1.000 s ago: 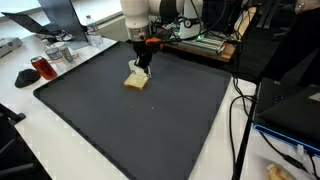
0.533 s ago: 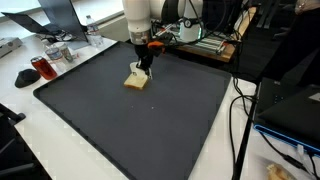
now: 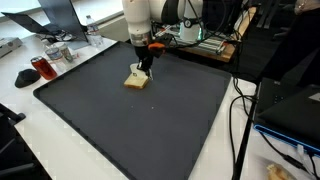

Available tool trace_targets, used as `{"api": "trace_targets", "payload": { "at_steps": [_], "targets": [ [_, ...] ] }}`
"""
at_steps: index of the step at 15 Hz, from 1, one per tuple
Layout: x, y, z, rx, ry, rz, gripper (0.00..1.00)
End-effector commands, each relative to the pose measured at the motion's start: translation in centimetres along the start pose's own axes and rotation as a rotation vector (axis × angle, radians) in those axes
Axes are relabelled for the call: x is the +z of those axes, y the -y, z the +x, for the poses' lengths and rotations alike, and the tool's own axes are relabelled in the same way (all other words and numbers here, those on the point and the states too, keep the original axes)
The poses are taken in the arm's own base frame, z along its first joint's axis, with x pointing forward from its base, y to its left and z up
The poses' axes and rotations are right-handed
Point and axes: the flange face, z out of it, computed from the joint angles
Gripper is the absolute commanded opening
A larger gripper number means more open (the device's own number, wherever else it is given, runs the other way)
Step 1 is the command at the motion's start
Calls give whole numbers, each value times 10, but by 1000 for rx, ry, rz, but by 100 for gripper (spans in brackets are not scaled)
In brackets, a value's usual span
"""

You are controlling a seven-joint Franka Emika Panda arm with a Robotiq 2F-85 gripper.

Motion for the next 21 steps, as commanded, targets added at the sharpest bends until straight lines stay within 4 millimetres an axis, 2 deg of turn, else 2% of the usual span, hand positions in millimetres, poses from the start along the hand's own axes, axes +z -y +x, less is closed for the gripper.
{"api": "trace_targets", "payload": {
  "at_steps": [1,13,21],
  "targets": [
    [21,1,-4,-16,30,-31,1],
    [34,1,-22,-65,-36,-26,1],
    [32,1,-31,-67,76,-84,1]
  ]
}}
